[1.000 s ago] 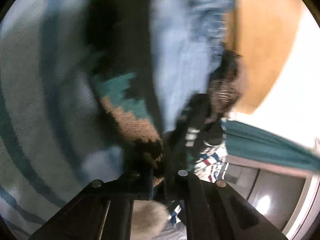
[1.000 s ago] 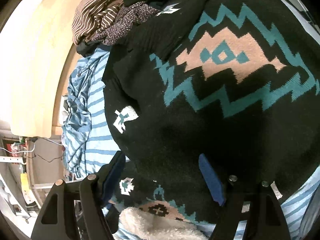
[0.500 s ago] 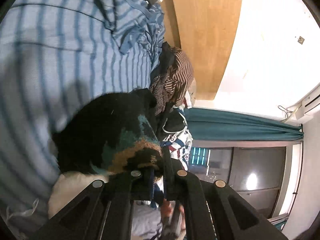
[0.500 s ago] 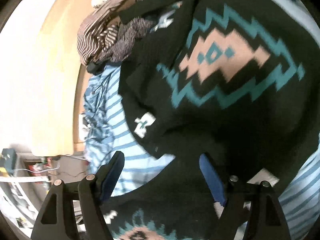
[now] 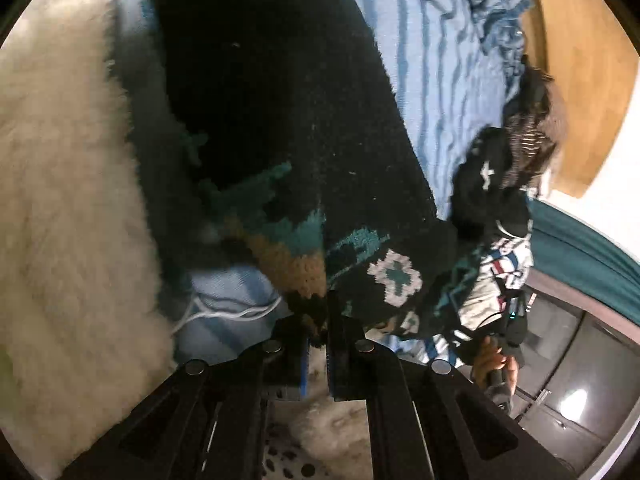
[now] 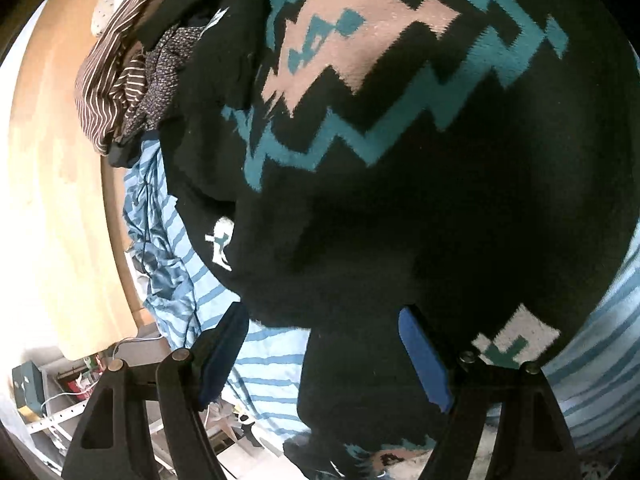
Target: Fold clothes
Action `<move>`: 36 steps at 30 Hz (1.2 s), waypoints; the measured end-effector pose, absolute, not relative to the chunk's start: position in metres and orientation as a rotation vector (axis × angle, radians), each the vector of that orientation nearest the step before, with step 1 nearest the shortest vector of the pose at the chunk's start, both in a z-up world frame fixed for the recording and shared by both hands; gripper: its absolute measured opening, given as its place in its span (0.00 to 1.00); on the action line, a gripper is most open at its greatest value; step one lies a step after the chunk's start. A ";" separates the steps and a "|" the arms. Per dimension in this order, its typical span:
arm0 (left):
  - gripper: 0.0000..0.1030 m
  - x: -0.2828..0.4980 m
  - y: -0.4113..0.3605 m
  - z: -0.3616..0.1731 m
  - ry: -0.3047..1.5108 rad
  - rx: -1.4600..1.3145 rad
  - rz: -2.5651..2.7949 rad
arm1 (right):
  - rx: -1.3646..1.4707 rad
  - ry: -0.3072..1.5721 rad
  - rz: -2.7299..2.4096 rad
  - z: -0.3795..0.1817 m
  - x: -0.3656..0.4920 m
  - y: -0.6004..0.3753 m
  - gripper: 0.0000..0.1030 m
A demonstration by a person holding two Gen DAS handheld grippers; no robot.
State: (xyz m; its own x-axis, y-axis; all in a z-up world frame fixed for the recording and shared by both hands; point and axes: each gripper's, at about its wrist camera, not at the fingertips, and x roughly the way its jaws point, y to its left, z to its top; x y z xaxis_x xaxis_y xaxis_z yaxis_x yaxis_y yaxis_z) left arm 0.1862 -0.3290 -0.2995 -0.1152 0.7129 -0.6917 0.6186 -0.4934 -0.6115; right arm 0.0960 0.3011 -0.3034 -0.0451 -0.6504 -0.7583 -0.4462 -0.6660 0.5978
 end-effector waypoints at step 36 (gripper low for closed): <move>0.72 -0.165 -0.105 -0.297 -0.705 -1.819 2.047 | 1.781 -1.246 -1.821 -0.358 -0.120 0.287 0.47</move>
State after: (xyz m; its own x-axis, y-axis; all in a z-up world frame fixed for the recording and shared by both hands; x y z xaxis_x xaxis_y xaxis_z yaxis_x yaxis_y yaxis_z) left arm -0.1652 -0.1051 -0.2966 -0.1440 0.5363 -0.8316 0.0895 -0.8299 -0.5507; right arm -0.1200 0.2875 -0.3585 -0.1828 -0.7328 -0.6554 -0.3460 -0.5760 0.7406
